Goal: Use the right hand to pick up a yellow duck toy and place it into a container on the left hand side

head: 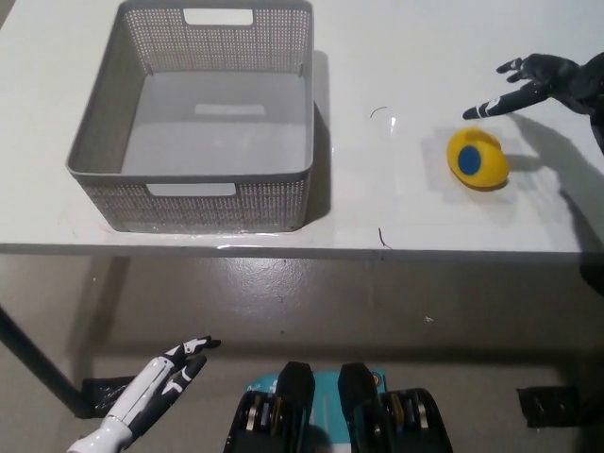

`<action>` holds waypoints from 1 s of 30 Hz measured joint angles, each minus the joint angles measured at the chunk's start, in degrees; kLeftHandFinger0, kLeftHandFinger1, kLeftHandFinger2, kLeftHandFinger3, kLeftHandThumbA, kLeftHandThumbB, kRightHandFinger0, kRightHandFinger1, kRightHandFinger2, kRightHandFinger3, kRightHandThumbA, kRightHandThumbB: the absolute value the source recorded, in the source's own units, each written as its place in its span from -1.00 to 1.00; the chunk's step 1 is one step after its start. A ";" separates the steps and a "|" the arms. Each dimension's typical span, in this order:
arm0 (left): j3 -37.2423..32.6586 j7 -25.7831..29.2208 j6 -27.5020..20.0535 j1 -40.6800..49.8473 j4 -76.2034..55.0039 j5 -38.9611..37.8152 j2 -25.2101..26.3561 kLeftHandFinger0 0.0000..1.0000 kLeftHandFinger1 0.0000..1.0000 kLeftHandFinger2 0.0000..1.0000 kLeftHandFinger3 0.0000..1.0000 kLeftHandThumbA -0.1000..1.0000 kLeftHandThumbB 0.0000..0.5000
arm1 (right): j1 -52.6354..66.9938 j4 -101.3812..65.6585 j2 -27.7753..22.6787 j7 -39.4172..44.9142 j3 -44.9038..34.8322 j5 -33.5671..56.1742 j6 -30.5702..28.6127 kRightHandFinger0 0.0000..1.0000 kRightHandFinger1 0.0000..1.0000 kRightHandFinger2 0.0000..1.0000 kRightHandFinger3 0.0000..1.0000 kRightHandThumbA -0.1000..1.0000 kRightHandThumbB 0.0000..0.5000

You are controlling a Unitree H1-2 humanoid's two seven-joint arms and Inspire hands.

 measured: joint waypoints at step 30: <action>-0.16 -0.83 -0.40 0.45 -0.48 0.02 0.00 1.00 1.00 1.00 1.00 1.00 0.74 | -0.05 3.63 2.12 2.54 -0.32 3.30 -6.53 1.00 1.00 1.00 1.00 0.90 0.91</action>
